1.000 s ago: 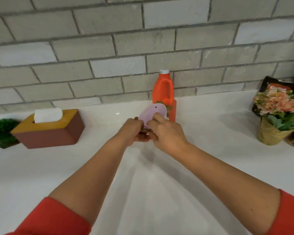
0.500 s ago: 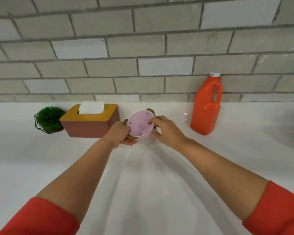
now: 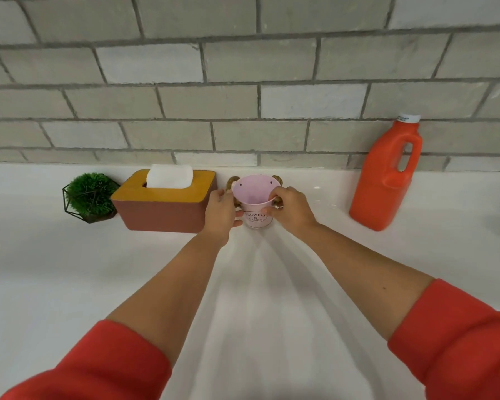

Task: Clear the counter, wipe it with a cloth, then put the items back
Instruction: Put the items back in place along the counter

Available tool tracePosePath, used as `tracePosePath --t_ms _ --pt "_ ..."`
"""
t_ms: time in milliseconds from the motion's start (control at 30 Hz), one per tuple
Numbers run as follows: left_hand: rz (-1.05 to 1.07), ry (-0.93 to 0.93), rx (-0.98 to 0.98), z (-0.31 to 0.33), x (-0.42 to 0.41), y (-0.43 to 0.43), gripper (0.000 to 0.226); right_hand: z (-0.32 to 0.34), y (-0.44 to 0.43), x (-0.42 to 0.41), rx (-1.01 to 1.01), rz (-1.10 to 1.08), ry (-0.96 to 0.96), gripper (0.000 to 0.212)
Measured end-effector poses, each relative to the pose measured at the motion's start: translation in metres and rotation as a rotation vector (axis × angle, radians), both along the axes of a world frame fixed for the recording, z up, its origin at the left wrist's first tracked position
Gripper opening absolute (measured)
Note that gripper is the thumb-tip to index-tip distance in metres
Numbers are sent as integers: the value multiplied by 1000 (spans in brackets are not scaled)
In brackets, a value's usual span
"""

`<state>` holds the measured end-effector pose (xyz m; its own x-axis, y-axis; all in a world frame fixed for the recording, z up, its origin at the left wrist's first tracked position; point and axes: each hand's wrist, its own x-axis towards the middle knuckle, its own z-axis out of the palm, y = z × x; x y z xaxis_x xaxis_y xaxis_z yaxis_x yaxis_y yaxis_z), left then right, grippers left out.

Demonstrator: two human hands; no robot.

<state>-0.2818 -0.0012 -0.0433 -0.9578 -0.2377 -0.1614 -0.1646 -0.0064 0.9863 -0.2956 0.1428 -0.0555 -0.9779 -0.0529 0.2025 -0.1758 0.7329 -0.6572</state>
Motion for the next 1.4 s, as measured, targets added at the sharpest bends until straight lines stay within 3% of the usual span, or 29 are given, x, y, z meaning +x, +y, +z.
tracePosePath --t_ms 400,600,733,867,1000,1200,1400 --pt "-48 60 29 -9 -7 3 40 -13 -18 -13 -12 -58 -23 35" --pt "-51 78 30 -10 -6 1 40 -12 -23 -11 -101 -28 -63 68" --pt "27 75 -7 -6 -3 5 51 -6 -13 -4 -48 -117 -85 85" --pt "142 172 -176 -3 -2 7 38 2 7 6 47 -198 -100 81" --pt "116 294 -232 3 9 21 30 5 28 17 74 -236 -106 68" --pt "-29 371 -178 9 34 61 20 8 74 50 62 -317 -135 44" --pt "-162 385 -136 10 55 113 18 20 126 97 68 -416 -74 40"
